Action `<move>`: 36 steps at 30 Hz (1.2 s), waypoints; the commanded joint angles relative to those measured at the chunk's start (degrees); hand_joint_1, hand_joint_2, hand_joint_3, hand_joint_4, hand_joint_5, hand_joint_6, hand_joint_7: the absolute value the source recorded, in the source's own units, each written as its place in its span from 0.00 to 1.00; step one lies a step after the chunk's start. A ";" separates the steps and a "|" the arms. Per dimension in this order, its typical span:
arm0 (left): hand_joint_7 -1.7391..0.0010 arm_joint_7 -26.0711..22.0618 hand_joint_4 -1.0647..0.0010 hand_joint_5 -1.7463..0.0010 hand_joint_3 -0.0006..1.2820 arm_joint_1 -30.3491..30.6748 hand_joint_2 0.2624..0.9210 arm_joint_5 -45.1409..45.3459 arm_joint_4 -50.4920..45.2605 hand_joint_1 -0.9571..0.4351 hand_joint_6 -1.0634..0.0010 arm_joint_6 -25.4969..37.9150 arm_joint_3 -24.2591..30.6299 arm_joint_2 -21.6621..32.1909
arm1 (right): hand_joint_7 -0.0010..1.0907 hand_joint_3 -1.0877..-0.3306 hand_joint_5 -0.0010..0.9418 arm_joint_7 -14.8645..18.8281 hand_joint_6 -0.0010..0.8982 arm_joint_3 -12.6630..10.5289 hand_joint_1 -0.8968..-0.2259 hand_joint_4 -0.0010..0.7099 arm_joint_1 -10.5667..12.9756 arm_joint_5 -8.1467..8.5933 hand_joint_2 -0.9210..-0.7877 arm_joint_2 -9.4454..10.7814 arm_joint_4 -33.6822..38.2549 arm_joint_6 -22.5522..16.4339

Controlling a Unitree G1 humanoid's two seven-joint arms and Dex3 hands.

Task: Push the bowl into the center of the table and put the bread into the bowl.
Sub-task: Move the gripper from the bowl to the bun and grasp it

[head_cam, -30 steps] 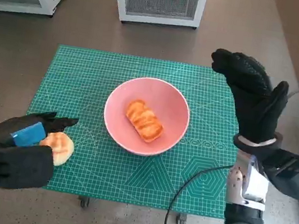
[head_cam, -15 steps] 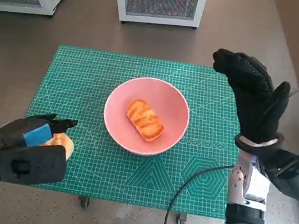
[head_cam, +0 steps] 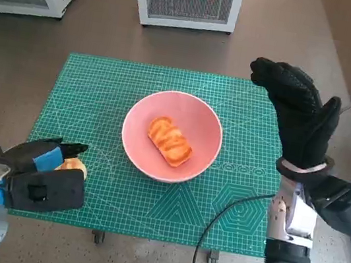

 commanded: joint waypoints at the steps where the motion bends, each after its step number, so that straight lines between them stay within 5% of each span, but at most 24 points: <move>1: 0.95 2.36 0.51 0.96 0.04 -0.78 0.84 2.21 2.88 0.77 0.36 -1.73 -1.47 -0.92 | 0.35 0.54 0.00 0.22 0.08 0.06 0.40 0.26 0.30 -0.18 0.00 -0.18 0.50 0.27; 2: 0.94 2.93 0.43 0.96 0.04 -0.77 0.86 2.51 3.41 0.77 0.31 -2.32 -1.57 -0.97 | 0.35 0.54 0.00 0.25 0.08 0.04 0.40 0.26 0.32 -0.14 0.00 -0.19 0.51 0.26; 4: 0.61 3.63 0.29 0.92 0.07 -0.67 0.93 2.82 3.95 0.60 0.36 -3.27 -1.45 -0.97 | 0.35 0.54 0.00 0.26 0.09 0.03 0.40 0.26 0.35 -0.11 0.00 -0.17 0.52 0.22; 5: 0.50 3.86 0.30 0.72 0.06 -0.60 0.95 2.90 4.09 0.63 0.38 -3.68 -1.30 -0.95 | 0.35 0.54 0.00 0.25 0.09 0.04 0.40 0.26 0.35 -0.12 0.00 -0.15 0.52 0.21; 7: 0.42 4.19 0.31 0.55 0.05 -0.38 0.97 2.67 3.88 0.66 0.39 -4.59 -0.68 -0.77 | 0.35 0.54 0.00 0.24 0.09 0.02 0.40 0.26 0.38 -0.08 0.00 -0.13 0.49 0.25; 14: 0.39 4.35 0.30 0.35 0.04 0.19 0.97 1.09 2.69 0.69 0.35 -6.75 1.71 -0.72 | 0.35 0.54 0.00 0.30 0.09 -0.09 0.40 0.26 0.49 0.16 0.00 -0.11 0.54 0.36; 36: 0.37 2.35 0.28 0.36 0.03 -7.79 0.98 -6.40 -5.23 0.69 0.37 -7.59 12.98 -1.13 | 0.34 0.54 0.00 1.00 0.09 -0.30 0.39 0.26 0.22 0.64 0.00 -0.10 1.39 0.29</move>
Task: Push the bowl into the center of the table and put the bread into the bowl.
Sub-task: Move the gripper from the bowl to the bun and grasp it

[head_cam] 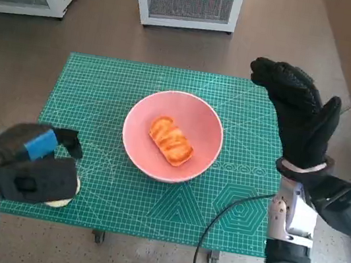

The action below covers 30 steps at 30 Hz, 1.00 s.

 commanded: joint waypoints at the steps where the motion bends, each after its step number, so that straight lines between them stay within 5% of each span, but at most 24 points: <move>1: 0.37 0.12 0.27 0.37 0.03 -4.43 0.98 -3.15 -2.93 0.69 0.37 -0.82 2.86 -0.77 | 0.34 0.54 0.00 0.69 0.09 -0.24 0.39 0.26 0.18 0.54 0.00 -0.08 1.20 0.37; 18: 0.39 2.48 0.22 0.41 0.01 -20.55 0.96 -6.11 0.57 0.69 0.34 -6.93 -2.66 -4.14 | 0.34 0.54 0.00 1.10 0.09 -0.11 0.39 0.26 0.13 0.80 0.00 0.04 1.07 1.00; 30: 0.38 1.07 0.21 0.42 0.01 -20.88 0.96 -6.66 -1.67 0.69 0.33 -6.88 -2.25 -3.33 | 0.34 0.54 0.00 1.38 0.09 -0.47 0.39 0.26 0.71 1.11 0.00 -0.32 0.44 0.91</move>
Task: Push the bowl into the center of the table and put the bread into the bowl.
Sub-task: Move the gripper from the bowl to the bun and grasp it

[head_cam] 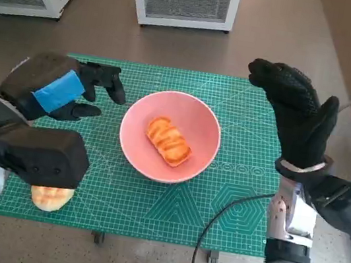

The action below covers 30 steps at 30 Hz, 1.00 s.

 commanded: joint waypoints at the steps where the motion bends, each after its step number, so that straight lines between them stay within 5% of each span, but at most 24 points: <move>1: 0.38 -1.41 0.21 0.42 0.01 1.12 0.96 -0.02 -2.26 0.69 0.33 0.54 1.27 1.34 | 0.34 0.54 0.00 0.71 0.09 -0.33 0.39 0.26 0.88 0.72 0.00 -0.28 0.19 0.50; 7: 0.37 -6.24 0.24 0.39 0.01 4.22 0.98 -1.04 -8.14 0.69 0.37 6.10 5.10 3.64 | 0.33 0.54 0.00 0.71 0.10 -0.37 0.39 0.26 0.94 0.79 0.00 -0.08 0.12 0.63; 9: 0.32 -9.36 0.32 0.34 0.07 5.98 0.99 -2.23 -11.16 0.69 0.47 9.47 7.30 5.06 | 0.33 0.55 0.00 0.61 0.10 -0.27 0.39 0.26 1.01 0.73 0.00 0.07 0.00 0.65; 10: 0.38 -10.81 0.42 0.41 0.07 6.90 0.93 -2.89 -12.57 0.69 0.55 11.00 8.42 5.79 | 0.33 0.55 0.00 0.54 0.10 -0.21 0.39 0.26 1.08 0.68 0.00 0.14 -0.11 0.66; 12: 0.67 -13.57 0.63 0.72 0.07 8.99 0.76 -4.40 -15.29 0.67 0.68 13.65 11.15 7.16 | 0.33 0.55 0.00 0.43 0.10 -0.16 0.39 0.26 1.09 0.54 0.00 0.23 -0.06 0.59; 17: 0.91 -17.32 0.83 0.95 0.04 15.33 0.64 -6.88 -20.67 0.60 0.75 16.11 18.83 9.25 | 0.33 0.55 0.00 0.15 0.10 -0.02 0.39 0.26 1.29 0.46 0.00 0.48 -0.39 0.85; 30: 0.98 -18.83 0.87 1.00 0.02 27.38 0.61 -6.85 -27.32 0.49 0.74 16.28 26.97 11.12 | 0.33 0.55 0.00 0.09 0.09 0.31 0.38 0.26 1.17 0.02 0.00 0.77 0.08 0.92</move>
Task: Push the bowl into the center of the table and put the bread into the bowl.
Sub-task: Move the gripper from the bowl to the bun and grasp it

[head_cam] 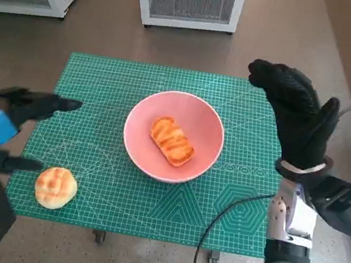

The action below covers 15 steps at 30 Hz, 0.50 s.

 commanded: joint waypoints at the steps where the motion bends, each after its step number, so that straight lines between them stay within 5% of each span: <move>1: 0.98 -0.66 0.87 1.00 0.02 2.76 0.61 -0.79 -2.12 0.49 0.74 0.67 1.04 1.08 | 0.33 0.55 0.00 -0.09 0.09 0.14 0.38 0.26 0.78 0.06 0.00 0.34 0.75 0.73; 15: 0.99 0.72 0.87 1.00 0.01 6.52 0.62 -1.36 -0.09 0.51 0.73 3.60 -3.64 1.67 | 0.33 0.54 0.00 0.19 0.09 0.28 0.39 0.26 0.51 0.24 0.00 0.28 0.93 1.17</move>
